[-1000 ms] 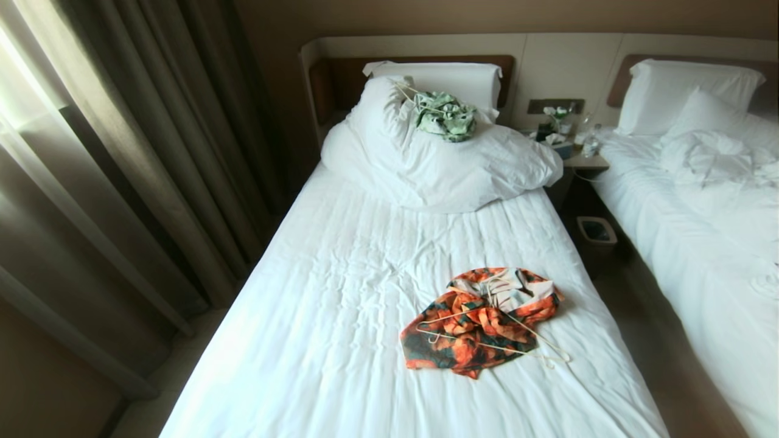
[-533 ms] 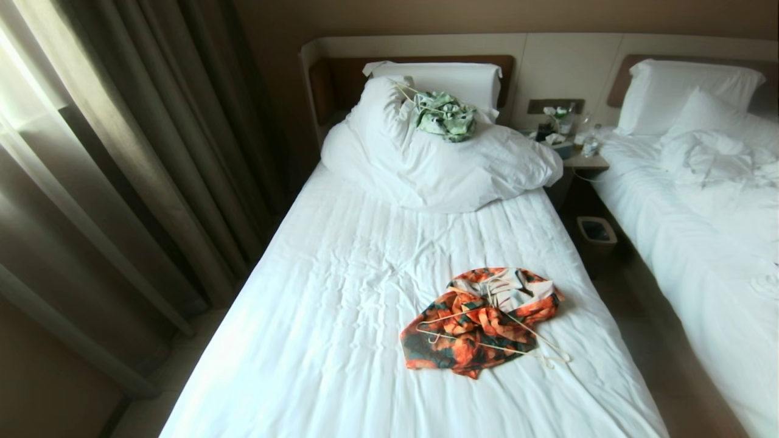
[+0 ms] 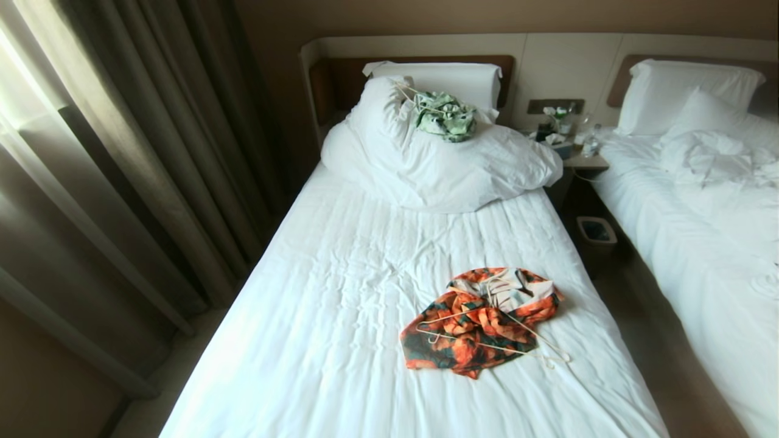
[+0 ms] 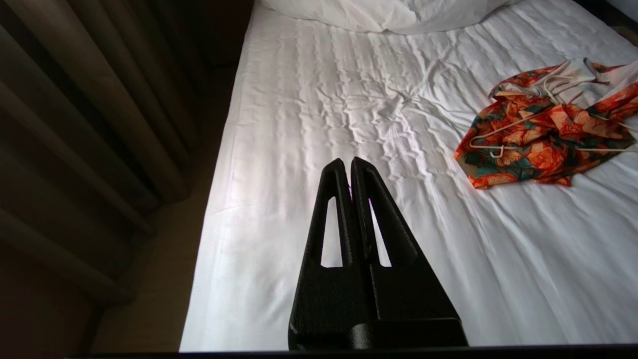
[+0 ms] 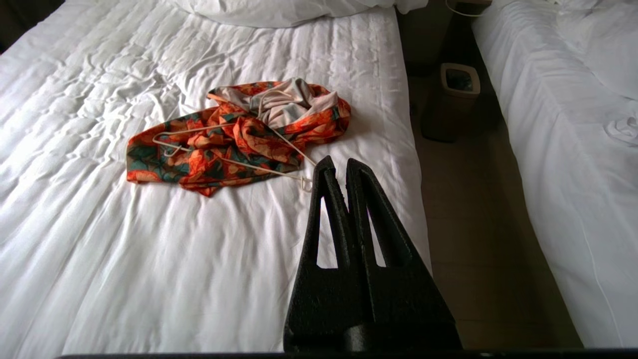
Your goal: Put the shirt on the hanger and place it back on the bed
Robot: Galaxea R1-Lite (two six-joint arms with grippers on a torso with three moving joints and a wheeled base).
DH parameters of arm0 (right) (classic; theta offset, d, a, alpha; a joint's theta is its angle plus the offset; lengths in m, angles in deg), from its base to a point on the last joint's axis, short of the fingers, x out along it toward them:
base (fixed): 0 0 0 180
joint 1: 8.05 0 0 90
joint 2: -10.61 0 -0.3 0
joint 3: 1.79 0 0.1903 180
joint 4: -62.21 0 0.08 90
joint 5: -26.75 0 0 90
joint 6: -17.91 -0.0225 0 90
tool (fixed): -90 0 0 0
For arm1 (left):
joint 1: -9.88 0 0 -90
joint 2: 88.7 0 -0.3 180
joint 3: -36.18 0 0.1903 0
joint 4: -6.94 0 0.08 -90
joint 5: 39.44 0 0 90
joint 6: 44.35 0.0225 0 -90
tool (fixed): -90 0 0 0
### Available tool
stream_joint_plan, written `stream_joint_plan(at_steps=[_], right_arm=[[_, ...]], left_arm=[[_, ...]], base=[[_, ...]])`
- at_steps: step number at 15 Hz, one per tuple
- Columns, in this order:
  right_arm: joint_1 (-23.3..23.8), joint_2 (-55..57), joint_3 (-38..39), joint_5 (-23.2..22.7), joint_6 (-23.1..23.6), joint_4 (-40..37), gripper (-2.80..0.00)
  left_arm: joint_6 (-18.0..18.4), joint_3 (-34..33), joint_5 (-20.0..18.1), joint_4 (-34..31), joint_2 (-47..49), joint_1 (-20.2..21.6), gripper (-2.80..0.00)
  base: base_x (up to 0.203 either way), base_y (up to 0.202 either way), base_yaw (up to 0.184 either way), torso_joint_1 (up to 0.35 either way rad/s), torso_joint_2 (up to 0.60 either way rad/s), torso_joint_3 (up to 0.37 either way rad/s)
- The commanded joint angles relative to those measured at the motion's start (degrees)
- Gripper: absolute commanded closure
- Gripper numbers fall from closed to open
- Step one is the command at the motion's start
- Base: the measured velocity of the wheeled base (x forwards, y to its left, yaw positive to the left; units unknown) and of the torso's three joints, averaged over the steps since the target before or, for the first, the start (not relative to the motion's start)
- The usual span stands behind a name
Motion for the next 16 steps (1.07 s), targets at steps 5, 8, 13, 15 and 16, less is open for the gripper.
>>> stream_joint_plan(at_steps=[5,8,13,15,16], right_arm=[[-0.11,0.05,-0.04,0.05,-3.09,0.02,0.00],[-0.11,0.05,-0.04,0.05,-3.09,0.07,0.00],[-0.11,0.05,-0.04,0.05,-3.05,0.07,0.00],[-0.11,0.05,-0.04,0.05,-3.00,0.07,0.00],[-0.11,0.05,-0.04,0.05,-3.00,0.07,0.00]], left_arm=[[-0.07,0.08,-0.05,-0.27,-0.11,-0.14,0.00],[-0.06,-0.18,0.03,0.52,-0.11,-0.06,0.00],[-0.04,-0.18,0.02,0.52,-0.11,-0.11,0.00],[-0.07,-0.18,-0.03,0.52,-0.11,-0.14,0.00],[-0.01,-0.18,-0.03,0.52,-0.11,-0.14,0.00]], base=[[0.000,0.000,0.000,0.000,0.00,0.000],[0.000,0.000,0.000,0.000,0.00,0.000],[0.000,0.000,0.000,0.000,0.00,0.000],[0.000,0.000,0.000,0.000,0.00,0.000],[0.000,0.000,0.000,0.000,0.00,0.000]])
